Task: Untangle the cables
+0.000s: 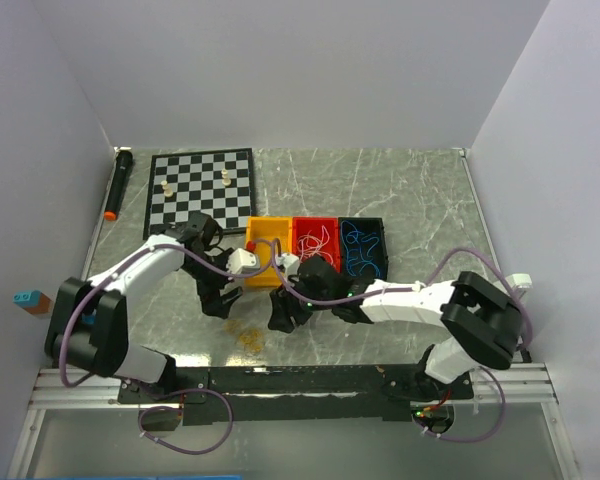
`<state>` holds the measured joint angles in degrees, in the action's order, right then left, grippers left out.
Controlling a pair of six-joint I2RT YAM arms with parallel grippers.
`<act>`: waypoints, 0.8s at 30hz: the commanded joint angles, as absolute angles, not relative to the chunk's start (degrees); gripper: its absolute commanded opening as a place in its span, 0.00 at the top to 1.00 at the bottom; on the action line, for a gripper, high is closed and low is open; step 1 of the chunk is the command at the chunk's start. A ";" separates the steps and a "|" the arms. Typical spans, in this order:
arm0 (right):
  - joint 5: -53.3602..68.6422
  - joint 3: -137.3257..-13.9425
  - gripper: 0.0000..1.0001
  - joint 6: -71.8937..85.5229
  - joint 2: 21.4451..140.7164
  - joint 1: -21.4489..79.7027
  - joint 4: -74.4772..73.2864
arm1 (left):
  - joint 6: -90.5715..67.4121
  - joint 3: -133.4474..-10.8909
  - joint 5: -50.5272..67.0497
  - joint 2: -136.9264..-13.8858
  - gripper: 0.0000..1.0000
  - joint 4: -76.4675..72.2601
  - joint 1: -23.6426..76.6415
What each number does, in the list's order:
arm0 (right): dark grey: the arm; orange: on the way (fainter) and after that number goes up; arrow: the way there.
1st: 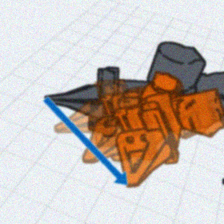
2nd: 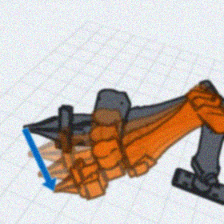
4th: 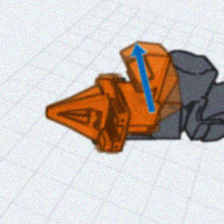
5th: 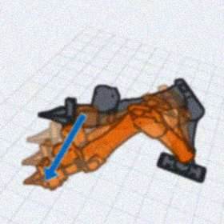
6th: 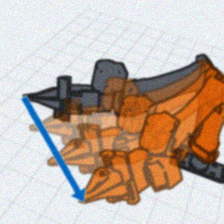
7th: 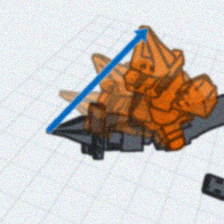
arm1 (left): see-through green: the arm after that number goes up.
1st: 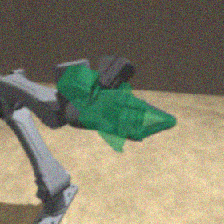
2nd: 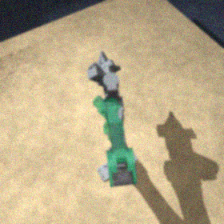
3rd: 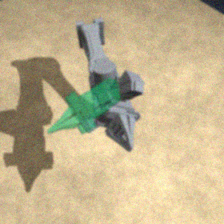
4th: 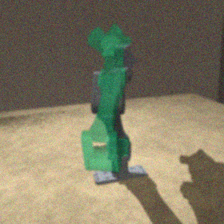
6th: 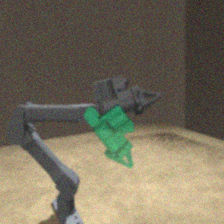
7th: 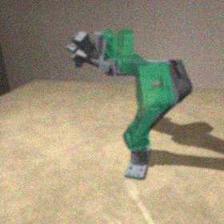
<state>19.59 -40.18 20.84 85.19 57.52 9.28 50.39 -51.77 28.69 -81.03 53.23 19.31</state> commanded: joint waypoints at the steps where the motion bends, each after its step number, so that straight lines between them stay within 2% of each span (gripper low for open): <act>1: 23.46 -42.27 0.37 22.76 88.32 57.83 13.18 | 54.05 -52.91 31.90 -83.40 0.09 52.39 19.25; 2: 23.90 -42.97 0.37 22.76 89.03 57.75 13.18 | 53.88 -52.91 31.82 -83.58 0.13 51.95 19.34; 4: 25.04 -44.46 0.37 22.94 90.87 57.74 12.75 | 53.00 -52.82 31.29 -83.58 0.29 50.37 19.34; 7: 26.27 -45.44 0.38 23.38 92.54 57.66 12.74 | 52.47 -52.21 31.73 -82.53 0.47 49.48 19.34; 8: 26.63 -45.61 0.38 23.64 92.90 57.57 13.01 | 52.38 -51.86 31.82 -82.01 0.50 49.40 19.34; 12: 28.03 -46.32 0.42 25.05 94.48 57.39 13.71 | 51.86 -50.80 31.12 -80.42 0.50 48.96 19.16; 21: 28.56 -48.08 0.53 25.66 95.98 57.30 10.64 | 47.81 -51.15 33.66 -80.24 0.44 46.58 12.84; 24: 28.83 -48.51 0.65 25.40 95.98 57.22 10.20 | 47.29 -51.42 34.10 -79.90 0.39 46.76 11.78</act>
<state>27.31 -45.58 25.87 95.98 57.34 10.28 49.06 -50.46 30.68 -81.25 47.72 13.21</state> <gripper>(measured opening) 0.414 0.580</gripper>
